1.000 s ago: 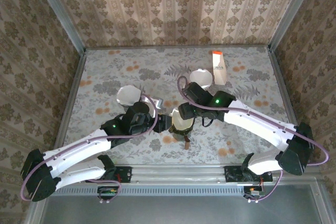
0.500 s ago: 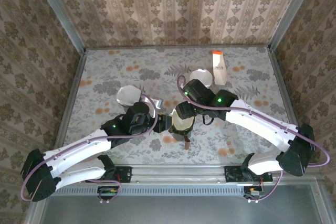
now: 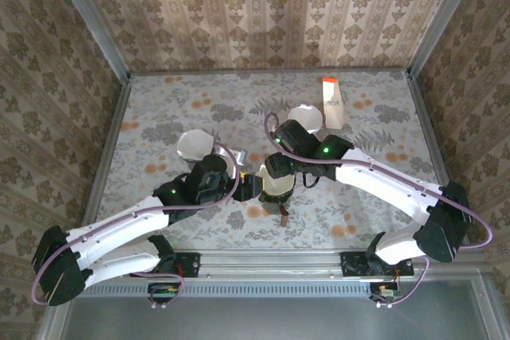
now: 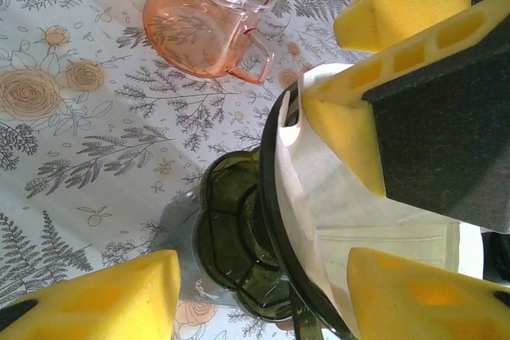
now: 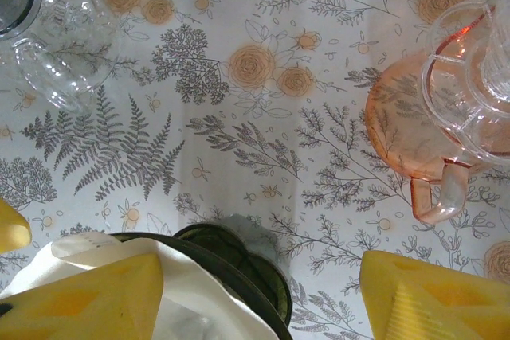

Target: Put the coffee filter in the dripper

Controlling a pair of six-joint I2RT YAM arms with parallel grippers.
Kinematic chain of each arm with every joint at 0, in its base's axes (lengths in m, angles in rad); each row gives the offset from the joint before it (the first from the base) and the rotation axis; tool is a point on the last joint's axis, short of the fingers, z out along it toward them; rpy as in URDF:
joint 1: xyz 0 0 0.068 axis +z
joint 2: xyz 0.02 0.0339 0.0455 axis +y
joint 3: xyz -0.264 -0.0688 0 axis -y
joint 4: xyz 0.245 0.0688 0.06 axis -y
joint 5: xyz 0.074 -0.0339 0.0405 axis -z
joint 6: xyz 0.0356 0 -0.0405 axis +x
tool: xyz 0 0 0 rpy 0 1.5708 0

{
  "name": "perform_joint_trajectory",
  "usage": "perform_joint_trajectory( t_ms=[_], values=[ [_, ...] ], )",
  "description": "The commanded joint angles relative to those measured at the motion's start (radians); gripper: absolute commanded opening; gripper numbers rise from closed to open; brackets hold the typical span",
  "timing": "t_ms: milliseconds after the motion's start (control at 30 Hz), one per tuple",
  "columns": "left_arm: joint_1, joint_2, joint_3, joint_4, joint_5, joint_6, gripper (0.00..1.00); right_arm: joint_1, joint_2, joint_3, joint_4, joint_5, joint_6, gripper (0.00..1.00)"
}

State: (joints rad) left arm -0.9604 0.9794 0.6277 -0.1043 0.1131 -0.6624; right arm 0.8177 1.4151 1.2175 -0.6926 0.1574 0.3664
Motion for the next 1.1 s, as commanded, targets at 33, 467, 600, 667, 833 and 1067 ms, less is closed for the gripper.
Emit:
perform_joint_trajectory(
  t_ms=[33,467,600,667,833,1067],
  values=[
    [0.015,-0.063,-0.003,0.009,0.014,-0.009,0.64,-0.006,-0.005,-0.016,0.01,0.028,0.026,0.68],
    [0.035,-0.002,-0.008,0.065,0.075,-0.023,0.5,-0.006,-0.017,-0.026,0.007,0.028,0.039,0.67],
    [0.034,-0.004,-0.013,0.052,0.073,-0.029,0.44,-0.006,-0.016,-0.021,0.001,0.04,0.047,0.68],
    [0.033,-0.002,-0.017,0.048,0.077,-0.033,0.44,-0.006,-0.017,-0.016,-0.004,0.045,0.047,0.68],
    [0.031,-0.003,-0.026,0.048,0.077,-0.043,0.44,-0.006,-0.092,-0.027,-0.035,0.071,0.077,0.71],
    [0.029,-0.004,-0.036,0.055,0.076,-0.047,0.44,0.0,-0.189,-0.088,-0.079,0.057,0.137,0.72]
  ],
)
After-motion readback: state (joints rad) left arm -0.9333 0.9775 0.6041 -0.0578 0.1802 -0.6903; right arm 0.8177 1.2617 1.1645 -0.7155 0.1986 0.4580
